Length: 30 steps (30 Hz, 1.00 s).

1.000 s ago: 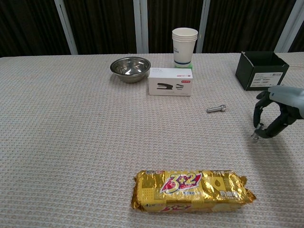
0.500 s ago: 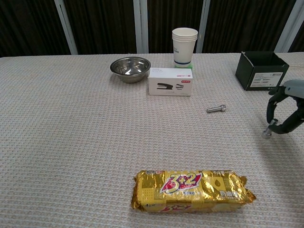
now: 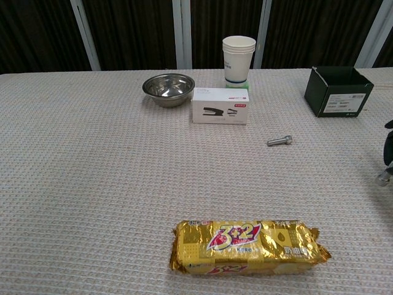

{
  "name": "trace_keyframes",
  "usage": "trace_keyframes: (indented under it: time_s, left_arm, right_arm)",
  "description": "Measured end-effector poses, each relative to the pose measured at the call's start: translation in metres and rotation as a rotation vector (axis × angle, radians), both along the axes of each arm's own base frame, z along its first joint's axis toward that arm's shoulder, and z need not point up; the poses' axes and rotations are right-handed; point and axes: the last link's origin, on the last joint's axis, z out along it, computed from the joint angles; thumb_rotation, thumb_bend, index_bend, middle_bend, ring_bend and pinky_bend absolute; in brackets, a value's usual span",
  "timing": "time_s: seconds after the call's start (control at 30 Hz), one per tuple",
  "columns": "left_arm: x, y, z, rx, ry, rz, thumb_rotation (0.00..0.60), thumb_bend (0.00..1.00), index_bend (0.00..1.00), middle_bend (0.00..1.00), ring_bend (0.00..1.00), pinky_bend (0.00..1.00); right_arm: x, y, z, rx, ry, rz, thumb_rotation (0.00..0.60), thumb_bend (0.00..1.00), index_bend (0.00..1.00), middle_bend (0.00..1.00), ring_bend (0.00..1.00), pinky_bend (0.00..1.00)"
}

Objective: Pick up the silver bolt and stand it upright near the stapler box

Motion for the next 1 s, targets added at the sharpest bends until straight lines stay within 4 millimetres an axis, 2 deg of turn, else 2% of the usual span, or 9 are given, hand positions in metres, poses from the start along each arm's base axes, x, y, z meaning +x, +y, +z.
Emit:
trace_keyframes:
  time_s: [0.17,0.67,1.0]
  left_arm:
    - [0.0,0.0,0.0,0.0,0.001,0.001,0.6,0.04,0.04,0.0,0.0,0.03]
    - [0.0,0.001,-0.001,-0.001,0.001,0.002,0.6,0.04,0.04,0.0,0.0,0.03]
    - [0.0,0.001,-0.001,0.0,0.001,0.001,0.6,0.04,0.04,0.0,0.0,0.03]
  right_arm:
    - [-0.009,0.0,0.001,-0.01,0.0,-0.003,0.6,0.4,0.6,0.01,0.0,0.0]
    - [-0.013,-0.001,-0.017,-0.009,-0.014,0.009,0.6,0.39,0.6,0.01,0.0,0.0]
    - [-0.012,0.001,-0.019,0.011,-0.007,0.017,0.6,0.39,0.6,0.01,0.0,0.0]
